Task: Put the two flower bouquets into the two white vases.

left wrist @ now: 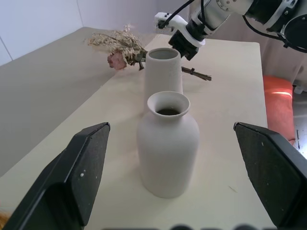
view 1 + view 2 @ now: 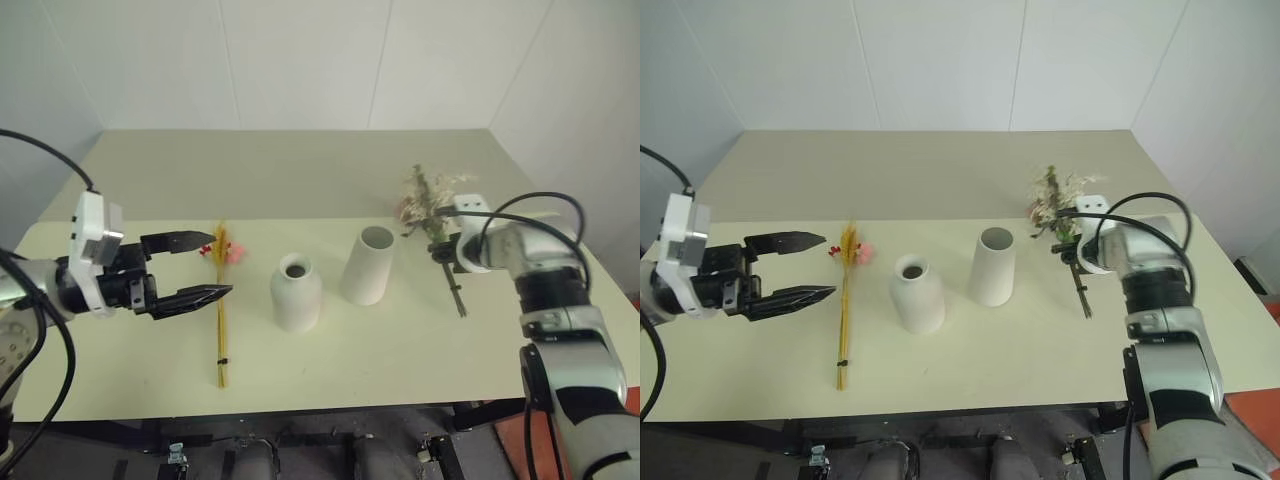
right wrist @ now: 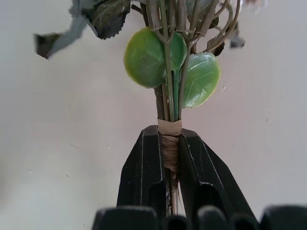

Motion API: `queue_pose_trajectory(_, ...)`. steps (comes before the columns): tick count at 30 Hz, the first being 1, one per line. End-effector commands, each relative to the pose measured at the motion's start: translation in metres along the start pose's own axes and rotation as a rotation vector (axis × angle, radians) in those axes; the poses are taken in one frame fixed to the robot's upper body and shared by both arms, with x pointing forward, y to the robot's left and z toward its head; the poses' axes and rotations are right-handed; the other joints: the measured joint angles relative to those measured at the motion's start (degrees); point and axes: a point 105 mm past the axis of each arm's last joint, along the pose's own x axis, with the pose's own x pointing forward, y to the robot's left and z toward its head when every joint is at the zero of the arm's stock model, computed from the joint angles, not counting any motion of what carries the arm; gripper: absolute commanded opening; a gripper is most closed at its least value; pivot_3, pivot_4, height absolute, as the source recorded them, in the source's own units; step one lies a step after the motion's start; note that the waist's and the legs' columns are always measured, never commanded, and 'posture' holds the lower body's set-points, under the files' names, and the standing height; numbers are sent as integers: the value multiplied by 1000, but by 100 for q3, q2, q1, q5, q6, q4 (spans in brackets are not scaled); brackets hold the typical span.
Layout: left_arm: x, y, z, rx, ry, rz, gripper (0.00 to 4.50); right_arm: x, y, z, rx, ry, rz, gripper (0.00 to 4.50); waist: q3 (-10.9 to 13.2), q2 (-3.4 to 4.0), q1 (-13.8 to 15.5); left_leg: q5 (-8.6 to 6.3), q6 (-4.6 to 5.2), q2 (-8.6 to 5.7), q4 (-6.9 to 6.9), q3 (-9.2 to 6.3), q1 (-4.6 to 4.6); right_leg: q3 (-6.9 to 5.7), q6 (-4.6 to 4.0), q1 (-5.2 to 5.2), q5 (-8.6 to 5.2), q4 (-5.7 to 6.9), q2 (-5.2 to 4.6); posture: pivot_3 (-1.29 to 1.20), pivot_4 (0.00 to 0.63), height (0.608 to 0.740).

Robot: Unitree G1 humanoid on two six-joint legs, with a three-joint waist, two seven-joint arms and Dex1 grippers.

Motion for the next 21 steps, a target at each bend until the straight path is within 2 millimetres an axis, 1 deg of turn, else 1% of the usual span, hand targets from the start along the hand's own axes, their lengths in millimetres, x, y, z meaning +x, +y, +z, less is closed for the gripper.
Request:
queue_pose_trajectory(1, 3, 5, 8, 54, -20, -14, 4500, -56, 3, 64, 47, -403, 54, 192, 3, 5, 14, 0, 0, 0, 0, 0, -1, 0, 1, -1, 0, 0, 0, 0, 150, 740)
queue_pose_trajectory(2, 4, 7, 9, 56, -25, -25, 4500, -74, 11, 81, 112, -533, 125, 192, 3, 5, 10, 0, 0, 1, -1, 0, 1, 0, 1, 0, 0, 0, 1, 0, 150, 740)
queue_pose_trajectory(3, 5, 8, 10, 57, -28, -34, 4500, -91, 20, 94, 144, -649, 189, 192, 3, 5, -2, 0, 0, 3, -1, -1, 3, 0, 1, 1, 0, 0, 2, 0, 150, 740)
queue_pose_trajectory(4, 6, 11, 11, 55, -35, -42, 4500, -107, 32, 103, 140, -750, 254, 192, 3, 5, -22, 0, 0, 5, -1, -1, 4, -1, 2, 1, -1, 1, 5, 0, 150, 740)
queue_pose_trajectory(5, 7, 13, 12, 47, -49, -46, 4500, -117, 43, 109, 132, -811, 305, 192, 3, 5, -34, 0, 0, 10, -2, -1, 8, 0, 5, 2, -2, 5, 8, 0, 150, 740)
queue_pose_trajectory(7, 7, 18, 15, 24, -78, -50, 4500, -125, 60, 113, 110, -880, 369, 192, 3, 6, -58, 0, 0, 14, -2, -3, 12, 0, 11, 5, -6, 9, 13, 0, 150, 740)
queue_pose_trajectory(10, 9, 25, 21, -1, -110, -61, 4500, -127, 83, 115, 107, -952, 434, 192, 3, 6, -73, 0, 0, 14, -1, -3, 16, 0, 14, 10, -8, 9, 13, 0, 150, 740)
queue_pose_trajectory(12, 11, 28, 24, -7, -113, -60, 4500, -128, 100, 113, 69, -978, 469, 192, 3, 6, -67, 0, 0, 13, -1, -4, 13, 0, 10, 7, -5, 8, 12, 0, 150, 740)
queue_pose_trajectory(14, 11, 29, 25, -7, -110, -62, 4500, -126, 112, 109, 44, -982, 498, 192, 3, 6, -66, 0, 0, 13, -2, -4, 8, 0, 2, 3, -1, 7, 12, 0, 150, 740)
queue_pose_trajectory(17, 10, 29, 23, 5, -100, -67, 4500, -120, 122, 100, 22, -978, 519, 192, 3, 6, -65, 0, 0, 11, -2, -4, 3, 0, -1, 2, 1, 5, 9, 0, 150, 740)
queue_pose_trajectory(21, 10, 29, 24, 13, -95, -65, 4500, -108, 125, 92, 19, -950, 519, 192, 4, 6, -55, 0, 0, 12, -1, -4, 6, -1, -1, 3, 1, 7, 9, 0, 150, 740)
